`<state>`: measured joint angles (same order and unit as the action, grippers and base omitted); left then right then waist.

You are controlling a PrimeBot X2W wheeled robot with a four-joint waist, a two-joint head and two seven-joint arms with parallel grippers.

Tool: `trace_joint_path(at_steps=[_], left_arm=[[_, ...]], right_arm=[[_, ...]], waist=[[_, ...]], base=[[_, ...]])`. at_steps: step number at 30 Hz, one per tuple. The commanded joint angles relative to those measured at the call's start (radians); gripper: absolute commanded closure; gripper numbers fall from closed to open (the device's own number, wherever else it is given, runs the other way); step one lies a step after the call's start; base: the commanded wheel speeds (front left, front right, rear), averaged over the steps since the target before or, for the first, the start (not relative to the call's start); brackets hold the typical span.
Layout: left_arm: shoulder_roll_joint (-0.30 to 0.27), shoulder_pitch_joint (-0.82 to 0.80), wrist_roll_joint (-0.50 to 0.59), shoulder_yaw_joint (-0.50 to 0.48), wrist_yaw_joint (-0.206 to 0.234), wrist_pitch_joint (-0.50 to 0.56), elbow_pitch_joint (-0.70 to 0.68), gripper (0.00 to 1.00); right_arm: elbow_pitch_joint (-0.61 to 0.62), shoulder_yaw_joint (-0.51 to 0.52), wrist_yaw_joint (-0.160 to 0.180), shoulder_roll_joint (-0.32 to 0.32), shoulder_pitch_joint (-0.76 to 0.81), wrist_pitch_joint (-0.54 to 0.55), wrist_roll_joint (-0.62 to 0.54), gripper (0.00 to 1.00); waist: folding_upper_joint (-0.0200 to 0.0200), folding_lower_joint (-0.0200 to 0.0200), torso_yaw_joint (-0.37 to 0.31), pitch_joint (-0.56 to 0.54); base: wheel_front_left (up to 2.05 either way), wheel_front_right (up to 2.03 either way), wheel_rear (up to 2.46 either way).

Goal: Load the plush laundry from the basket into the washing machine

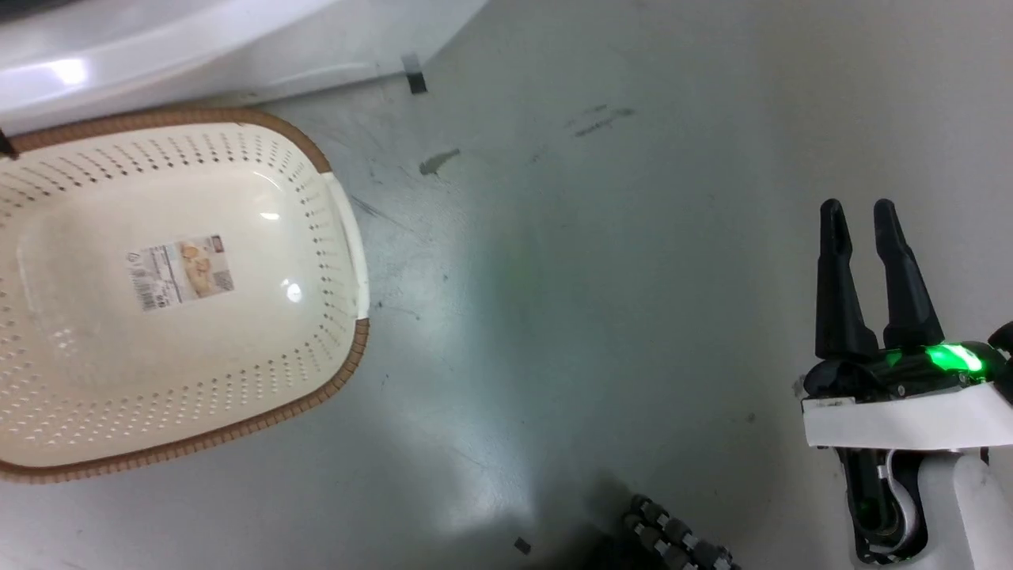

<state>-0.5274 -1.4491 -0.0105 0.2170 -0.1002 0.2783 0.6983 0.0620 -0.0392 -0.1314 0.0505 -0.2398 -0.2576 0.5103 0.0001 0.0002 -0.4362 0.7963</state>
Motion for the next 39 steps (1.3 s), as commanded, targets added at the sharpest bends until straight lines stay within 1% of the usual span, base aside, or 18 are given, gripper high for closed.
trace_joint_path(at_steps=[1, 3, 4, 5, 9, 10, 13, 14, 19, 23, 27, 34, 36, 39], left_arm=[[-0.002, -0.017, 0.002, 0.006, -0.005, -0.005, 0.014, 1.00], [0.002, -0.022, -0.001, 0.014, -0.008, -0.012, 0.047, 1.00], [0.004, -0.023, -0.001, 0.018, -0.008, -0.020, 0.059, 0.58], [0.006, -0.023, -0.002, 0.020, -0.006, -0.028, 0.072, 0.00], [0.019, -0.008, -0.012, 0.025, 0.001, -0.068, 0.122, 0.00], [0.031, 0.011, -0.021, 0.028, 0.006, -0.122, 0.146, 0.00], [0.052, 0.056, -0.042, 0.020, 0.020, -0.214, 0.161, 0.00], [0.067, 0.080, -0.058, 0.010, 0.029, -0.256, 0.164, 0.00], [0.149, 0.240, -0.116, -0.006, 0.047, -0.444, 0.176, 0.00], [0.204, 0.384, -0.152, -0.012, 0.051, -0.518, 0.159, 0.00], [0.251, 0.550, -0.186, -0.023, 0.056, -0.538, 0.074, 0.00], [0.330, 0.897, -0.231, -0.076, 0.085, -0.540, -0.227, 0.00], [0.354, 0.995, -0.245, -0.091, 0.089, -0.540, -0.297, 0.00], [0.377, 1.119, -0.238, -0.090, 0.092, -0.540, -0.377, 0.00]], right_arm=[[-0.003, -0.001, 0.001, 0.000, -0.019, -0.004, 0.004, 0.00], [-0.006, -0.001, 0.001, 0.000, -0.022, -0.004, 0.003, 0.00], [-0.007, 0.000, 0.001, 0.000, -0.024, -0.004, 0.002, 0.00], [-0.006, 0.001, 0.001, 0.000, -0.026, -0.004, 0.001, 0.00], [-0.002, 0.007, 0.001, 0.000, -0.028, -0.004, -0.016, 0.00], [0.003, 0.024, 0.001, 0.000, -0.026, -0.004, -0.036, 0.00], [0.005, 0.041, 0.001, 0.000, -0.021, -0.004, -0.067, 0.00], [0.003, 0.048, 0.001, 0.000, -0.015, -0.004, -0.079, 0.00], [-0.010, 0.103, 0.001, 0.000, 0.019, -0.004, -0.135, 0.00], [-0.010, 0.127, 0.001, 0.000, 0.059, -0.004, -0.180, 0.00], [-0.004, 0.138, 0.001, 0.000, 0.104, -0.004, -0.217, 0.00], [0.002, 0.139, 0.001, 0.000, 0.176, -0.004, -0.264, 0.00], [-0.004, 0.136, 0.001, 0.000, 0.195, -0.004, -0.274, 0.00], [-0.013, 0.134, 0.001, 0.000, 0.219, -0.004, -0.281, 0.00]], waist=[[-0.0001, -0.0002, -0.005, 0.008], [-0.0001, -0.0002, -0.002, 0.008], [-0.0001, -0.0002, 0.001, 0.007], [-0.0001, -0.0002, 0.005, 0.005], [-0.0001, -0.0002, 0.023, -0.019], [-0.0001, -0.0002, 0.044, -0.050], [-0.0001, -0.0002, 0.071, -0.103], [-0.0001, -0.0002, 0.081, -0.126], [-0.0001, -0.0002, 0.153, -0.258], [-0.0001, -0.0002, 0.208, -0.369], [-0.0001, -0.0002, 0.262, -0.474], [-0.0001, -0.0002, 0.347, -0.618], [-0.0001, -0.0002, 0.363, -0.649], [-0.0001, -0.0002, 0.383, -0.686]], base=[[0.00, 0.00, 0.00], [0.00, 0.00, 0.00], [0.00, 0.00, 0.00], [0.00, 0.00, 0.00], [0.00, 0.00, 0.00], [0.00, 0.00, 0.00], [0.00, 0.00, 0.00], [0.00, 0.00, 0.00], [0.00, 0.00, 0.00], [0.00, 0.00, 0.00], [0.00, 0.00, 0.00], [0.00, 0.00, 0.00], [0.00, 0.00, 0.00], [0.00, 0.00, 0.00]])
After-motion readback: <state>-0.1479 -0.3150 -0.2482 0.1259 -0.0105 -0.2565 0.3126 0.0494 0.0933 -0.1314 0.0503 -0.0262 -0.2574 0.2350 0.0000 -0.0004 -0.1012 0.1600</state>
